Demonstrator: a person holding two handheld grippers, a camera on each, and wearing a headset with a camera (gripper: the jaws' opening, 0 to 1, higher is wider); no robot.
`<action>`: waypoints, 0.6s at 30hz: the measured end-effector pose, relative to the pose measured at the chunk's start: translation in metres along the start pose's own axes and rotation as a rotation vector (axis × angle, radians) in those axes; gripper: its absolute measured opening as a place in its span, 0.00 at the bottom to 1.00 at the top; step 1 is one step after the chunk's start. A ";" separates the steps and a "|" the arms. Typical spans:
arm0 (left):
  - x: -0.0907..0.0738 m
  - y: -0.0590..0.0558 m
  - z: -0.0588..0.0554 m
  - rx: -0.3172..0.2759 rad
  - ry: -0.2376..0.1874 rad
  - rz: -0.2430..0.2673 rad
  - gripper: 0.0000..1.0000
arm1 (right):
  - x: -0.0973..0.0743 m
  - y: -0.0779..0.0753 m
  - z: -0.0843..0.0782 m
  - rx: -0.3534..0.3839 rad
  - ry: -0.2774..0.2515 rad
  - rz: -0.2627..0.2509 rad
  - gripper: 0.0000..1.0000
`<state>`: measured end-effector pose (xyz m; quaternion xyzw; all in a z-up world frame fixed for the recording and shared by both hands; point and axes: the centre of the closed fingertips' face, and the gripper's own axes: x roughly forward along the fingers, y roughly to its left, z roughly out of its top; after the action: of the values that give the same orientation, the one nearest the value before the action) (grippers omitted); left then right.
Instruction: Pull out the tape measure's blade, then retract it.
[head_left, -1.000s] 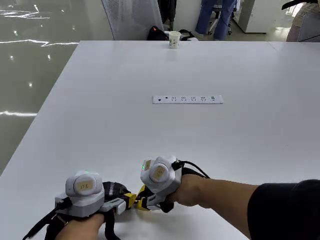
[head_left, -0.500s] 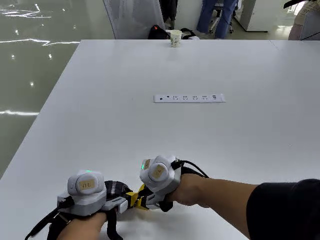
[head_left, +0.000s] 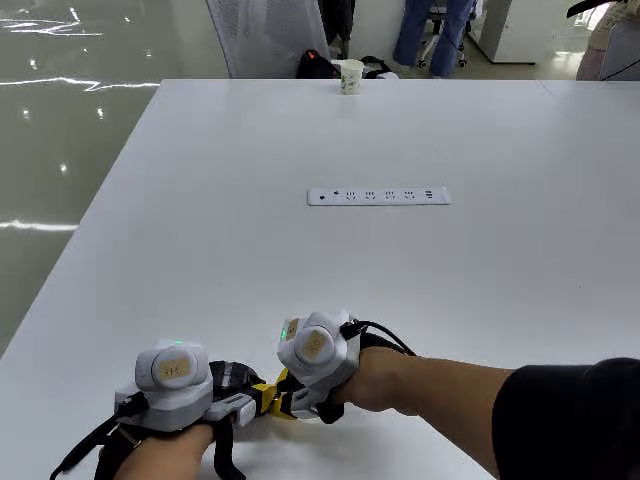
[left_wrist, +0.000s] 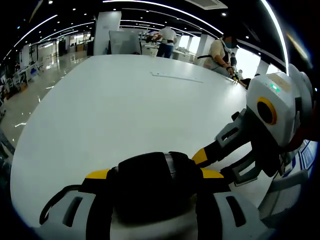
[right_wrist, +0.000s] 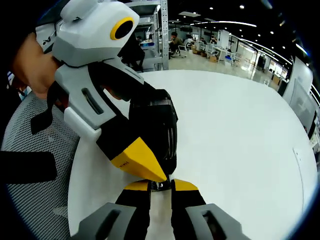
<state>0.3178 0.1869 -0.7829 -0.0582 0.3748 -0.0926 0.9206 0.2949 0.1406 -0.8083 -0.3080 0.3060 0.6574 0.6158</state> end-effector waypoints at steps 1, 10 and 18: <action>0.000 0.000 0.000 0.000 0.002 0.000 0.63 | 0.000 0.000 0.000 -0.001 0.002 -0.002 0.13; 0.001 -0.001 0.000 0.009 -0.002 -0.004 0.65 | -0.004 0.000 0.000 0.001 0.004 -0.010 0.14; 0.000 -0.001 0.001 -0.007 0.021 0.000 0.65 | -0.012 -0.001 -0.002 0.009 -0.004 -0.022 0.13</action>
<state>0.3182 0.1859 -0.7821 -0.0607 0.3846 -0.0920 0.9165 0.2962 0.1311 -0.8004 -0.3072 0.3042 0.6499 0.6251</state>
